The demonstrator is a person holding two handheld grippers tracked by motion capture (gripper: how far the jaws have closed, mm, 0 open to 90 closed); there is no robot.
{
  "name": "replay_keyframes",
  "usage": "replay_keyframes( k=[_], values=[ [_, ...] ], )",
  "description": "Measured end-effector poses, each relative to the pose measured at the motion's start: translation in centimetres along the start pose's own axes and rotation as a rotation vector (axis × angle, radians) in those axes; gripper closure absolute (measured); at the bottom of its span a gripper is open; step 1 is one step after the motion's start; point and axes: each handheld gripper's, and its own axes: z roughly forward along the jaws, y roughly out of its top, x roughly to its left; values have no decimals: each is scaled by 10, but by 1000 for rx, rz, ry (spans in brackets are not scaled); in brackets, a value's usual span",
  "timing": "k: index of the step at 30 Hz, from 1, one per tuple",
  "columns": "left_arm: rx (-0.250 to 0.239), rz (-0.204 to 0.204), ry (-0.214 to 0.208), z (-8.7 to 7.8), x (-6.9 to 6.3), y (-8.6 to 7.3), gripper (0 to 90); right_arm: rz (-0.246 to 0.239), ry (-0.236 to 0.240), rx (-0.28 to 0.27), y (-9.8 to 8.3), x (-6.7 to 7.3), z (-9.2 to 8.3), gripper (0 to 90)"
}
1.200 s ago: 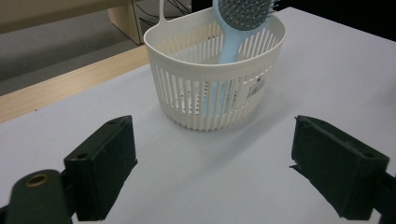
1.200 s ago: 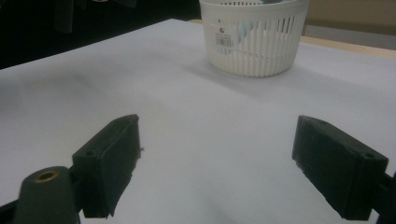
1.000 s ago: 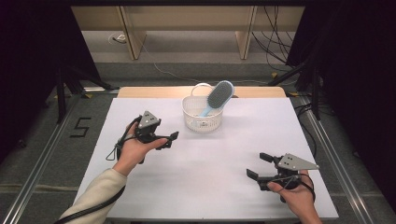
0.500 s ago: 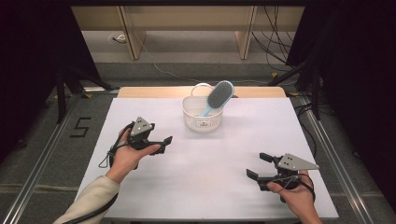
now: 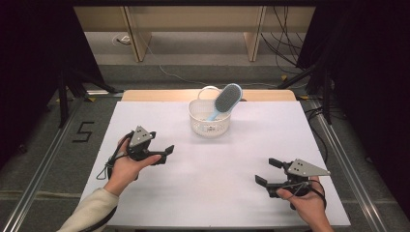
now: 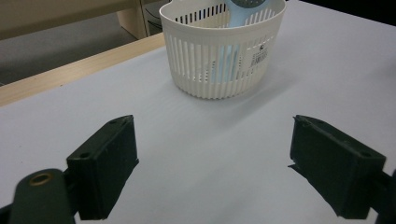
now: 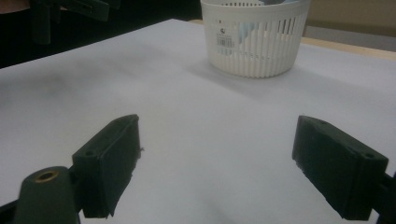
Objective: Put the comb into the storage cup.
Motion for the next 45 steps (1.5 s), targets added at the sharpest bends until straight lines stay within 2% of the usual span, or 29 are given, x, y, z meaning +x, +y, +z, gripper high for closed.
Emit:
replay_keyframes(
  k=[10, 45],
  values=[
    [-4, 6, -7, -6, -3, -4, 143, -2, -1, 2, 0, 0, 0, 162],
    [3, 12, 13, -25, -1, -26, 144, -3, -3, 3, 0, 0, 0, 162]
  ],
)
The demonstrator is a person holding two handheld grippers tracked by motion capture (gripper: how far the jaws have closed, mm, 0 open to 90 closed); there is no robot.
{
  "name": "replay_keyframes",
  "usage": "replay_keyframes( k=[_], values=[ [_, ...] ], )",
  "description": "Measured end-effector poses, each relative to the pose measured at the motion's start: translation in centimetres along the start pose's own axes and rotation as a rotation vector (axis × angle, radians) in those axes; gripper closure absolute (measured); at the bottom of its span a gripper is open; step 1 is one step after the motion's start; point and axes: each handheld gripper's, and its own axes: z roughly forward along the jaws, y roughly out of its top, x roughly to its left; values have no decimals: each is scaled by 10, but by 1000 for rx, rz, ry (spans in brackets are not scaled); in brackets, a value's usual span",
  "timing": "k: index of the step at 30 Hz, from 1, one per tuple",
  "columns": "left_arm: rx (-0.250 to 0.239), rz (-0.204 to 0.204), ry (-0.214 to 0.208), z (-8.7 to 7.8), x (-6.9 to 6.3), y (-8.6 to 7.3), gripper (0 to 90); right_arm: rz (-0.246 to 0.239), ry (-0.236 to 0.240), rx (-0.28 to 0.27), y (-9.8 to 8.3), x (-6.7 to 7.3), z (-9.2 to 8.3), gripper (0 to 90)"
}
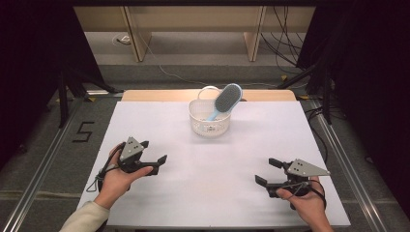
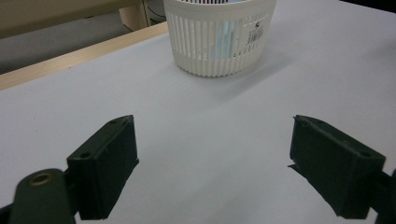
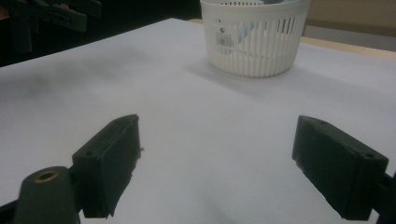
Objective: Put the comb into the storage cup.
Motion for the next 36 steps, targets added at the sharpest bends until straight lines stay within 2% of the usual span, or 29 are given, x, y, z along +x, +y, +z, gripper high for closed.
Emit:
replay_keyframes(
  k=[12, 20, 30, 36],
  values=[
    [0, 4, 4, -6, 1, -8, 144, 1, 0, 1, 0, 0, 0, 162],
    [2, 26, 16, -9, 2, -18, 145, -1, -1, 1, 0, 0, 0, 162],
    [-4, 25, 25, -16, 2, -25, 144, -1, -1, 1, 0, 0, 0, 163],
    [-7, 25, 22, -14, 0, -26, 145, 1, -1, 4, -1, 0, 1, 162]
  ],
)
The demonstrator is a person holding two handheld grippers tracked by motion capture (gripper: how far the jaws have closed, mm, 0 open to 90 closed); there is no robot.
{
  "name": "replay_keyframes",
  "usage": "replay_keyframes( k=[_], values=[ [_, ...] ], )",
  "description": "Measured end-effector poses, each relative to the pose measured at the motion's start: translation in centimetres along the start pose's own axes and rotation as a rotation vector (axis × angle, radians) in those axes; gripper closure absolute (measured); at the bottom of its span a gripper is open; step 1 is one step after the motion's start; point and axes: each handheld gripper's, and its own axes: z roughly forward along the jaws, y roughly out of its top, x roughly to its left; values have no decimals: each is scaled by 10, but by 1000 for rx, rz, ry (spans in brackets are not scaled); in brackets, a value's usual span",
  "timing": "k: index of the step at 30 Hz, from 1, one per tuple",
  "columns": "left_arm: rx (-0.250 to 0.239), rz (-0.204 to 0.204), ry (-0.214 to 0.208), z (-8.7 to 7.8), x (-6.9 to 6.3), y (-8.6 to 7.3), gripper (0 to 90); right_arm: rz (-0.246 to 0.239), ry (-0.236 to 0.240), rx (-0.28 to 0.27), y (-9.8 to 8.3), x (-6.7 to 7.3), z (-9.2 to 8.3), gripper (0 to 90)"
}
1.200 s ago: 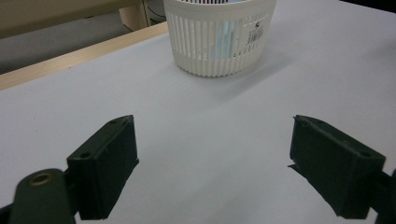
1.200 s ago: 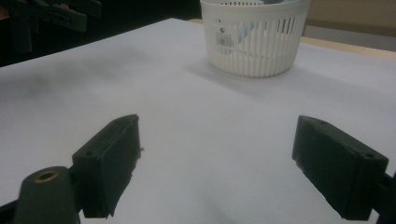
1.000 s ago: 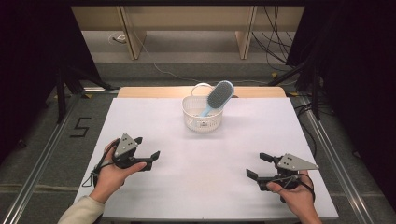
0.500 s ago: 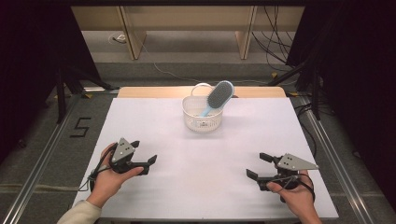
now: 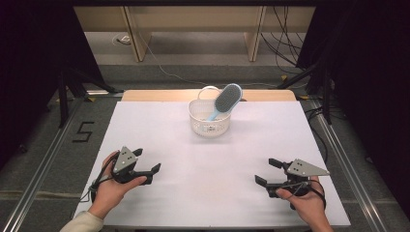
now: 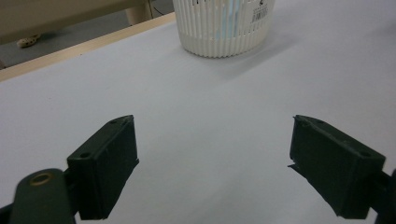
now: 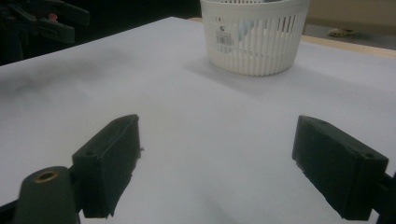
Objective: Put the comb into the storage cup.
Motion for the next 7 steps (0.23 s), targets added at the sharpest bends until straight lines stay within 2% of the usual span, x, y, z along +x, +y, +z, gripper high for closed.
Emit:
replay_keyframes(
  k=[7],
  values=[
    [6, 5, -7, 4, -2, -3, 146, 1, -1, 0, 0, 0, 0, 162]
  ],
)
